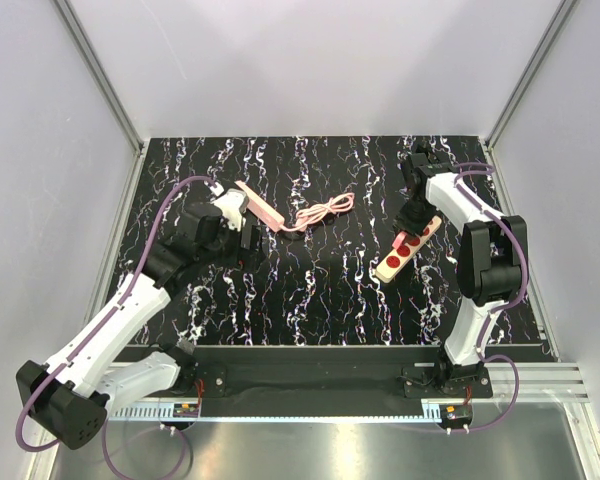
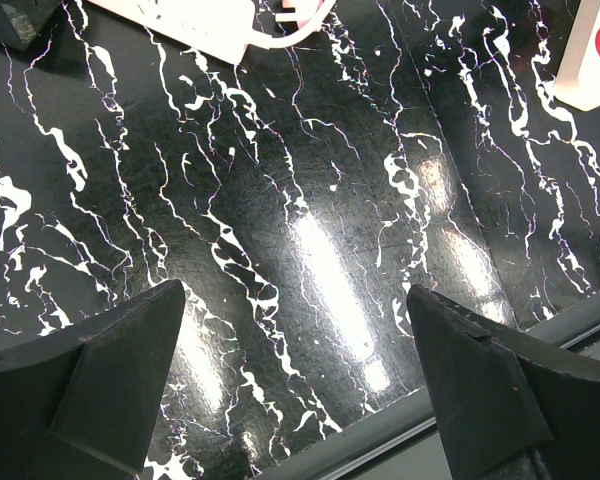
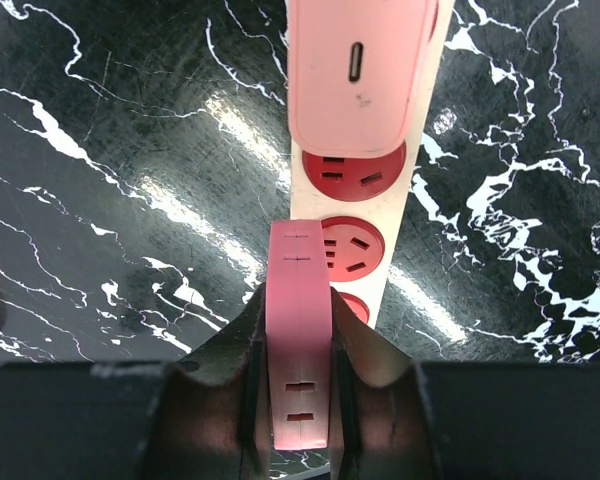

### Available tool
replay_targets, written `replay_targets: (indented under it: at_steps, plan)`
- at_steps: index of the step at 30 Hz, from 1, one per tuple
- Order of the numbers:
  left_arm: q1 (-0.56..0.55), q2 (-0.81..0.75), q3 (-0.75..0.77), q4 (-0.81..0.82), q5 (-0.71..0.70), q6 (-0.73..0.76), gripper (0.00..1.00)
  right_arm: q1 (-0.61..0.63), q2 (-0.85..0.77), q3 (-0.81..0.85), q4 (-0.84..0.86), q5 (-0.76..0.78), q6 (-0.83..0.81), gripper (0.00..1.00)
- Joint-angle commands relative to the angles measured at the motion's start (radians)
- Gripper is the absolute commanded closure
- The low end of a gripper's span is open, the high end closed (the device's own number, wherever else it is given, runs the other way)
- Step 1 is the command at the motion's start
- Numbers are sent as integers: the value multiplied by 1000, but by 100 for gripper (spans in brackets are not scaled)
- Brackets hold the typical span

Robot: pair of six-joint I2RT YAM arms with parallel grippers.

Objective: Insert the plug

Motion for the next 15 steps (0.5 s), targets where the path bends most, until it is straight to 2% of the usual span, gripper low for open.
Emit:
replay_targets:
  at_steps: [1,15]
  plan:
    - [-7,-20,-1,41,-23,15,1,2,-22,-15,37,36,-35,100]
    - [-7,-9,-1,39,-25,15,1,-15,-60,-58,52,23,-64,100]
